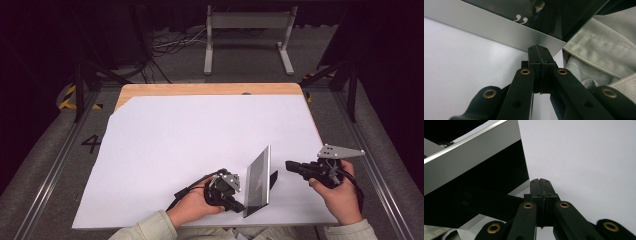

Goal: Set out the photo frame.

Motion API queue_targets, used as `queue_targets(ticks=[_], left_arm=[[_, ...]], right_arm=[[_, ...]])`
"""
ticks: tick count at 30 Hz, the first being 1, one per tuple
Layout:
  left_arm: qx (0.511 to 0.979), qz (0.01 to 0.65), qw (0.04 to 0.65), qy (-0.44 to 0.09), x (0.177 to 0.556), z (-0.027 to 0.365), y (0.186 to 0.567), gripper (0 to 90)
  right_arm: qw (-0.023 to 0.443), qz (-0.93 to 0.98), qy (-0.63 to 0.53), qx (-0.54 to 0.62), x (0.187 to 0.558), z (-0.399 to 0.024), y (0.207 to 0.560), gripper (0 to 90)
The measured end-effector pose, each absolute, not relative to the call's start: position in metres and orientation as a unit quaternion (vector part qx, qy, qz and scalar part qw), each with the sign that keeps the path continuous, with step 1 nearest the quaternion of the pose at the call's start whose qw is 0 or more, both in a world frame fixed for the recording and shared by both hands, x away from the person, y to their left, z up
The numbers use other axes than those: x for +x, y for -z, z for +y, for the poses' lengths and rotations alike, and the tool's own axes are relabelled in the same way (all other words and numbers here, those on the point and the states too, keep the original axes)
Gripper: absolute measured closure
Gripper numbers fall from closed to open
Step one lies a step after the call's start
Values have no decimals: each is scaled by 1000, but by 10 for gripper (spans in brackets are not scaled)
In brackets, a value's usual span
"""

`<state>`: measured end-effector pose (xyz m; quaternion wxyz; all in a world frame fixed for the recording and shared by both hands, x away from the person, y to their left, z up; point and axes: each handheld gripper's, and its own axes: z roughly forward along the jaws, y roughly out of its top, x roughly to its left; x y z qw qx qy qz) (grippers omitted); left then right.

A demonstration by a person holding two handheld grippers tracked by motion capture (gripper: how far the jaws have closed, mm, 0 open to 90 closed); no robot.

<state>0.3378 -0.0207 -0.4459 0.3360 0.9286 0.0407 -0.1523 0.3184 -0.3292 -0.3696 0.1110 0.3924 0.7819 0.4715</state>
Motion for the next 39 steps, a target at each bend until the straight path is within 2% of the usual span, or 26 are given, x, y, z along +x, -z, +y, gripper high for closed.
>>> queue_targets(ticks=[10, 24, 39], left_arm=[[926, 34, 339, 160, 337, -26, 447, 900], [923, 24, 348, 162, 334, -39, 449, 900], [924, 27, 356, 134, 332, -44, 447, 900]], right_arm=[[110, 785, -472, 386, 318, -328, 369, 900], [129, 770, -483, 396, 317, -333, 367, 773], [111, 770, -469, 418, 318, -338, 364, 753]])
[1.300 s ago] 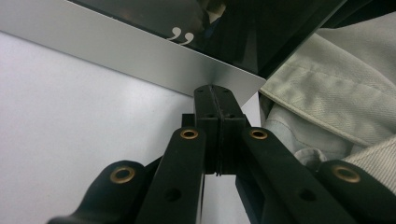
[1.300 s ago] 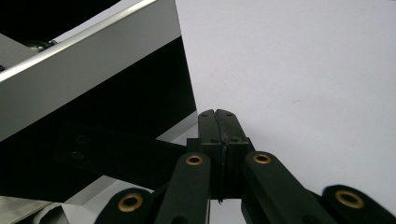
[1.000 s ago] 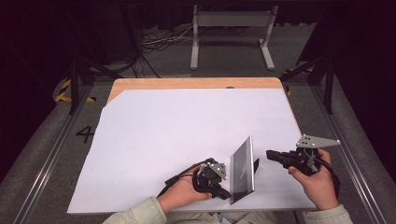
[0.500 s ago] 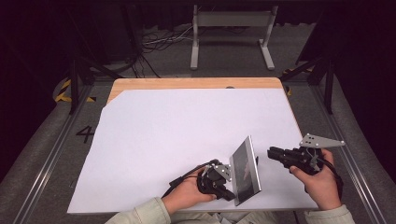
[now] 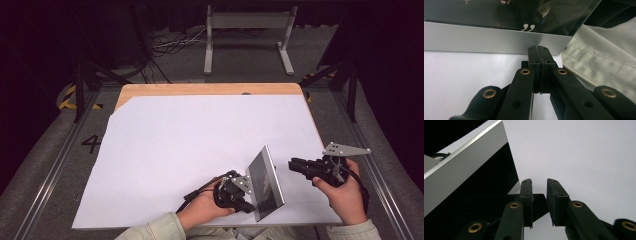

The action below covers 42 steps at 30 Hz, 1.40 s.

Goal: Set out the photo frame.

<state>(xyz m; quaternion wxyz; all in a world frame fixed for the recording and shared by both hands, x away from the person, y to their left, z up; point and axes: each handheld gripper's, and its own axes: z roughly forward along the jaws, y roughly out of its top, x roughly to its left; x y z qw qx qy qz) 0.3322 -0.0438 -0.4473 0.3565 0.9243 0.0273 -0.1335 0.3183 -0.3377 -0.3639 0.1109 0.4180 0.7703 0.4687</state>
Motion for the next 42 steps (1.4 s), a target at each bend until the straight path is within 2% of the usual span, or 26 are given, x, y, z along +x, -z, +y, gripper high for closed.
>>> queue_targets(ticks=[6, 12, 31, 42], left_arm=[[924, 30, 358, 128, 332, -36, 441, 900], [919, 54, 373, 115, 338, -16, 433, 864], [894, 151, 417, 60, 361, 67, 411, 772], [883, 186, 428, 49, 367, 94, 411, 730]], right_arm=[[89, 768, -472, 424, 317, -336, 361, 753], [68, 745, -496, 441, 315, -338, 355, 689], [56, 745, -485, 454, 314, -330, 326, 671], [40, 746, -485, 455, 313, -318, 313, 640]])
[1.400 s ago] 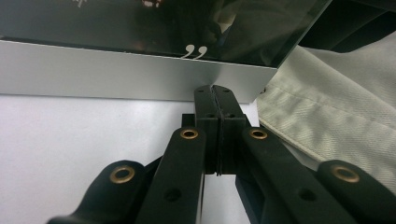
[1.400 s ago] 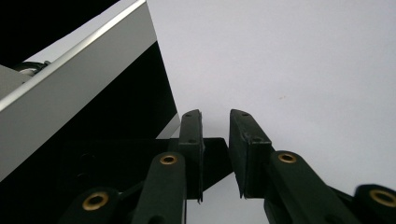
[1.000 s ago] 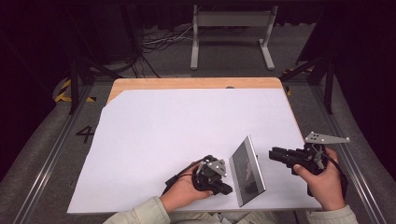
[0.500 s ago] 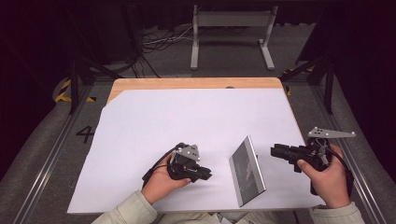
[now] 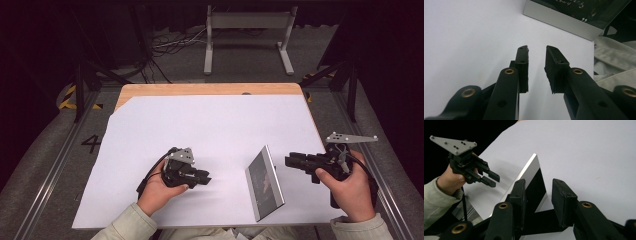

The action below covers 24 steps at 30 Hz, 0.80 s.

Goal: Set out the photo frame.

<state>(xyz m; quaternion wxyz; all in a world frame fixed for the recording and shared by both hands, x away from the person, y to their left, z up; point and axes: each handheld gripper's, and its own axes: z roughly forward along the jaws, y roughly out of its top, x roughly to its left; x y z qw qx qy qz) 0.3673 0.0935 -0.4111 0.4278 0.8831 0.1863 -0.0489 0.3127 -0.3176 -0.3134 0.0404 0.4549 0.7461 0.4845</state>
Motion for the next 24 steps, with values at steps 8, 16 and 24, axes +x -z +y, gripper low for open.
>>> queue_targets(ticks=[8, 16, 24], left_arm=[[876, 209, 433, 37, 372, 104, 412, 694], [875, 217, 431, 24, 374, 109, 412, 680], [876, 220, 430, 17, 375, 111, 412, 678]], right_arm=[[36, 750, -483, 450, 311, -311, 308, 620], [31, 752, -480, 450, 310, -306, 305, 599], [19, 753, -464, 466, 310, -296, 299, 566]])
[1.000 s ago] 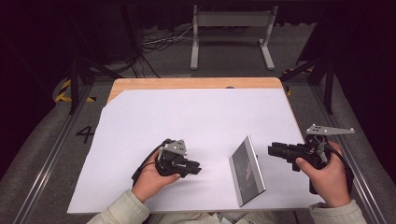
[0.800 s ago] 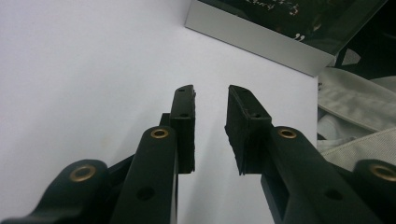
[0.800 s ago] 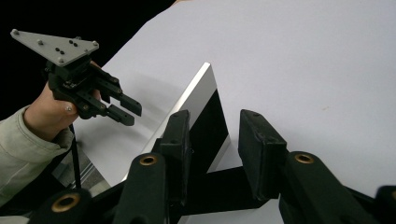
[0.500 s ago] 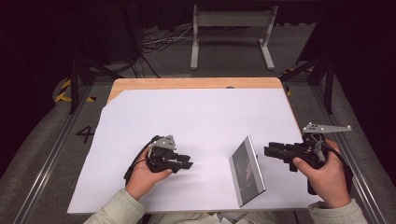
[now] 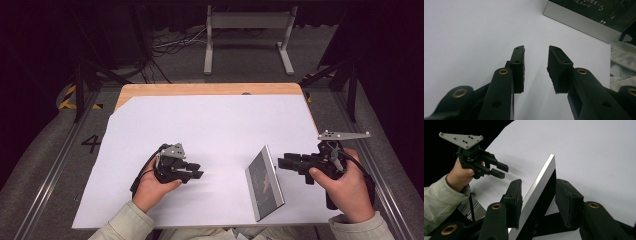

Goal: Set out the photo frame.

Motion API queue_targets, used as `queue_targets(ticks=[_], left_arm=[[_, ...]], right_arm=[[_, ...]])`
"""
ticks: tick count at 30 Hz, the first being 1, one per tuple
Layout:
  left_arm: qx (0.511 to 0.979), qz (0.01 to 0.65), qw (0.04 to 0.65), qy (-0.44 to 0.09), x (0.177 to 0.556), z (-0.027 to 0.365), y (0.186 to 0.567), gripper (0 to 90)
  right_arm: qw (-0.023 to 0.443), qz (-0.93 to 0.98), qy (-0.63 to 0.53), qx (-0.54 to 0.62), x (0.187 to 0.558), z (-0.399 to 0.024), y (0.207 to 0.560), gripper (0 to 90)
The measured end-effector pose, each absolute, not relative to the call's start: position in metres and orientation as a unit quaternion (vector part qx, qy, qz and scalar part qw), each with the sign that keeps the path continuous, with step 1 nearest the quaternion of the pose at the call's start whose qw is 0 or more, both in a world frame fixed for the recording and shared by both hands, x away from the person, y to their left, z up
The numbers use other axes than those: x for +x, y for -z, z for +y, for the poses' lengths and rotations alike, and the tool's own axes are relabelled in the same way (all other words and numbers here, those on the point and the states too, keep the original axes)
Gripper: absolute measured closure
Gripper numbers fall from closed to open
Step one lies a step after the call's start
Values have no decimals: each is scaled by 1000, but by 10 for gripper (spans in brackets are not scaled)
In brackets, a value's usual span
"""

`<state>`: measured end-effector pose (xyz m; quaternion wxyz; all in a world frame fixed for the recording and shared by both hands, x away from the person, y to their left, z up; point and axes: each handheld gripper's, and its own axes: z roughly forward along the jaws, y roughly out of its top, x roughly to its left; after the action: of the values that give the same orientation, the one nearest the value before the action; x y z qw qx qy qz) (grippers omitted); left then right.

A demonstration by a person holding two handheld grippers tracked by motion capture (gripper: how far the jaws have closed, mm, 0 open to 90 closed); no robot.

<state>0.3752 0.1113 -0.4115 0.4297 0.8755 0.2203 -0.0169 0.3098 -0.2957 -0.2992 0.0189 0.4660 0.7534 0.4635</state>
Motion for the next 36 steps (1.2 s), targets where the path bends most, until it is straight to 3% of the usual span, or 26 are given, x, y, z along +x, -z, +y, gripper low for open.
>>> queue_targets(ticks=[36], left_arm=[[871, 240, 428, 4, 368, 127, 412, 676]], right_arm=[[-25, 778, -353, 519, 325, -260, 293, 555]])
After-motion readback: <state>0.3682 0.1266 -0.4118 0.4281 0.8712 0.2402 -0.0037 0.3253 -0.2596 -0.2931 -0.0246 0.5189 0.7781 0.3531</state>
